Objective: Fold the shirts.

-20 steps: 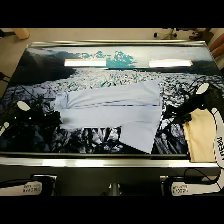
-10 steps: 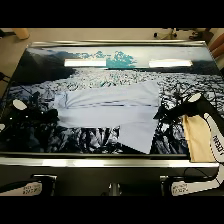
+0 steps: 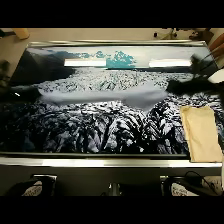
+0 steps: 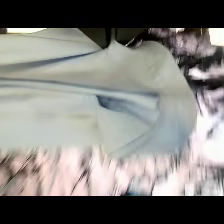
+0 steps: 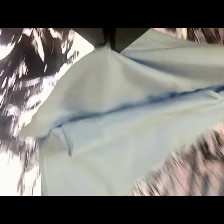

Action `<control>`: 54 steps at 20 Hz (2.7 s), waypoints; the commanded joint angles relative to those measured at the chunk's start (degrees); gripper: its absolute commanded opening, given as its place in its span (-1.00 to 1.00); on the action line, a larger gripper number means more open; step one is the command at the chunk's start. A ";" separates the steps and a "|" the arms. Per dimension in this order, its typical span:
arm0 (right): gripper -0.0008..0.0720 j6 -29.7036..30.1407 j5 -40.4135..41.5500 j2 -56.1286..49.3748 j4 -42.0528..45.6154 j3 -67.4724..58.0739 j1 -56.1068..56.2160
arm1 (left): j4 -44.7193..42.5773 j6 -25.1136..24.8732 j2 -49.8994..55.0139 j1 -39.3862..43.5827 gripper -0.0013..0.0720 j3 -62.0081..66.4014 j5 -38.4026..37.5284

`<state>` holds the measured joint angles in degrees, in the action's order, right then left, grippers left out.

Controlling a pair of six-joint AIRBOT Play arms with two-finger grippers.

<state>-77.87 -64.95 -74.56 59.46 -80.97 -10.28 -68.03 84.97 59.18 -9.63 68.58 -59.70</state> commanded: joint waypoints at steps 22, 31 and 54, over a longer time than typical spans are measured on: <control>-0.93 -8.09 -25.09 -2.95 15.47 -19.41 -0.50 | -8.96 1.07 5.95 0.07 -0.88 12.33 -12.79; -0.93 -11.45 2.89 -31.17 -3.41 -19.43 -0.50 | 0.63 0.94 38.93 0.09 -0.88 21.53 2.45; 0.08 -11.19 -30.51 -22.25 13.25 -10.14 -6.12 | -3.15 -1.60 25.83 -7.52 0.27 -2.69 -21.92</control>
<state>-91.74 -89.21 -100.64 72.12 -95.59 -13.93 -71.33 84.75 91.77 -14.48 76.12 -82.48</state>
